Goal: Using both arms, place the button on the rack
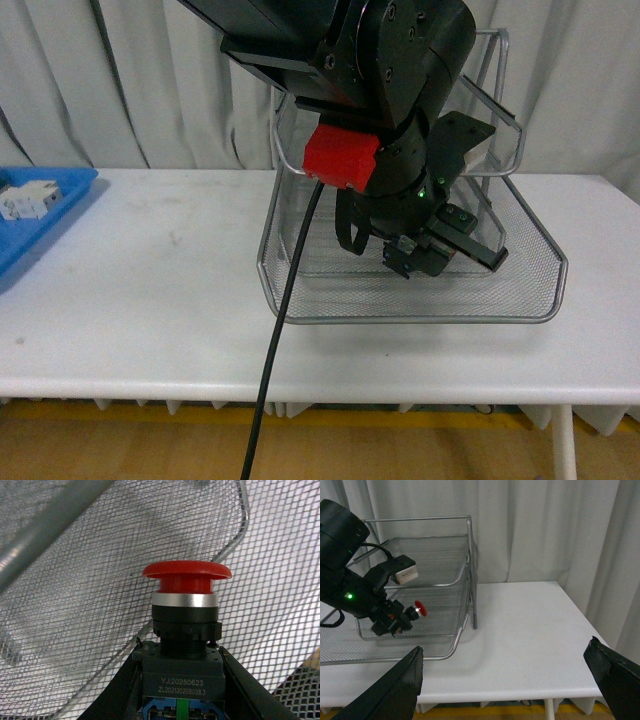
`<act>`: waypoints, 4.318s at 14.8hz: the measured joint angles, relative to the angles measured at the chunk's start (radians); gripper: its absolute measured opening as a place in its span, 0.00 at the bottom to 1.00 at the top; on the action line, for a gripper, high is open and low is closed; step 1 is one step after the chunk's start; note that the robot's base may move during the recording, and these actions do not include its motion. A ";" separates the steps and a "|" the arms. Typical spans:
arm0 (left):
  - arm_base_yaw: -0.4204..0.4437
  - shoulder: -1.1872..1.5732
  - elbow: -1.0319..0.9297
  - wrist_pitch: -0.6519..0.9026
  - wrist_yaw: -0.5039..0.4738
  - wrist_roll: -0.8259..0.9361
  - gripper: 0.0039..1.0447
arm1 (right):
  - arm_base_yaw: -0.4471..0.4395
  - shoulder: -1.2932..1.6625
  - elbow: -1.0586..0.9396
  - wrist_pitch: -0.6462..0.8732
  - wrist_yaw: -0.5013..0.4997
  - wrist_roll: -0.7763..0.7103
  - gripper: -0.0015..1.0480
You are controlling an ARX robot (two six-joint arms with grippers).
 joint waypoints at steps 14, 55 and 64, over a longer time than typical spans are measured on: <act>0.039 -0.420 -0.369 0.319 0.023 -0.085 0.94 | 0.000 0.000 0.000 0.000 0.000 0.000 0.94; 0.595 -2.310 -1.768 0.368 0.009 -0.233 0.01 | 0.000 0.000 0.000 0.000 -0.002 0.000 0.94; 0.595 -2.311 -1.770 0.349 0.007 -0.235 0.17 | 0.000 0.000 0.000 0.001 -0.003 0.000 0.94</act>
